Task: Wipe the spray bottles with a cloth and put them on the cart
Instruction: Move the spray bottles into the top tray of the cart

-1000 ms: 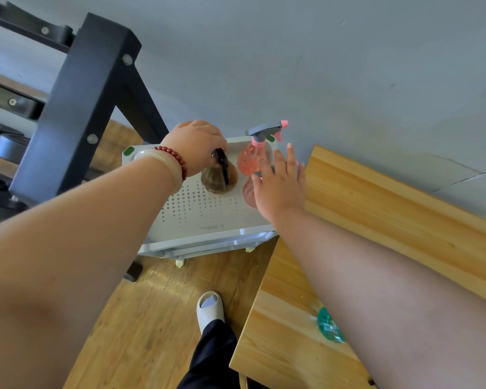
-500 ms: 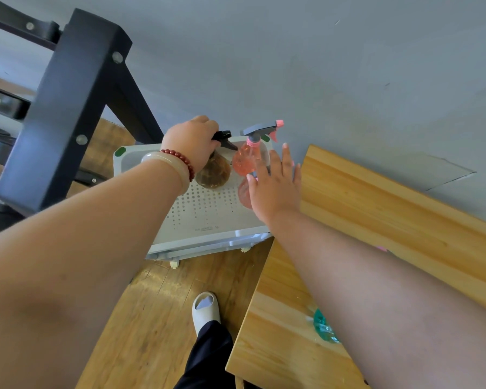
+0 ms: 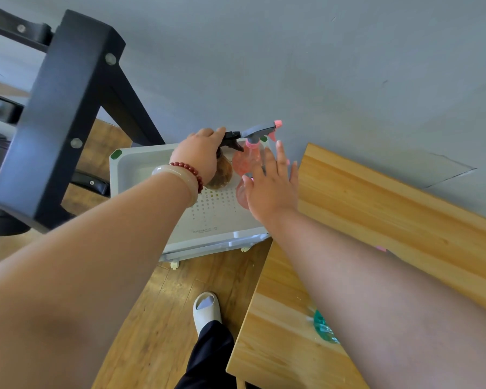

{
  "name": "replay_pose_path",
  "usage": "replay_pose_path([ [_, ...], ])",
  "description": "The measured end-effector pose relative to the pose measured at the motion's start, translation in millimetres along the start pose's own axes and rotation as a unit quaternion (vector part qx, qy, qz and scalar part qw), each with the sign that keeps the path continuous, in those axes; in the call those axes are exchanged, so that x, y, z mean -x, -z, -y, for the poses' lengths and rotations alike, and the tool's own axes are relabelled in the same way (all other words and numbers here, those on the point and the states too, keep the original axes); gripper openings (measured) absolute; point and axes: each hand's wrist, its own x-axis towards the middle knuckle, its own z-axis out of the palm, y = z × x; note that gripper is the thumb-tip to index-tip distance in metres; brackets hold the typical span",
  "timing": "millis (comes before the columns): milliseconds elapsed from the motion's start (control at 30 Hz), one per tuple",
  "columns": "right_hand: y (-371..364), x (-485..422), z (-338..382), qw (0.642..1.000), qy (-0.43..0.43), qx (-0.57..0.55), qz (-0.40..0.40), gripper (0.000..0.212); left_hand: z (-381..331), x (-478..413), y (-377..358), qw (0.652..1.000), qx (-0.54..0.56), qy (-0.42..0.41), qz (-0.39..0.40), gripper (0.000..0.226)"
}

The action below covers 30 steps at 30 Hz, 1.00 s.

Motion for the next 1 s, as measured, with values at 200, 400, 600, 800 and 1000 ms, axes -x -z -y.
replay_pose_path([
  [200,1.4,0.0,-0.3,1.0,0.008,0.002,-0.001,0.058,0.5,11.6,-13.7,1.0,0.022,0.0,-0.01,0.095],
  [400,1.7,4.4,-4.0,1.0,0.014,-0.002,-0.009,0.059,1.9,17.2,-15.8,1.0,0.006,0.006,-0.004,0.098],
  [600,8.0,8.9,-7.1,1.0,0.023,-0.003,-0.013,0.06,-6.4,22.5,-8.0,1.0,-0.02,0.006,-0.022,0.082],
  [800,14.4,29.5,-18.6,0.999,0.024,-0.021,-0.028,0.062,-20.2,39.1,-12.1,0.998,-0.055,0.007,-0.043,0.074],
  [1000,20.1,51.6,-30.8,0.999,0.02,-0.046,-0.019,0.056,-36.3,62.4,-23.2,0.998,-0.052,-0.011,-0.045,0.071],
])
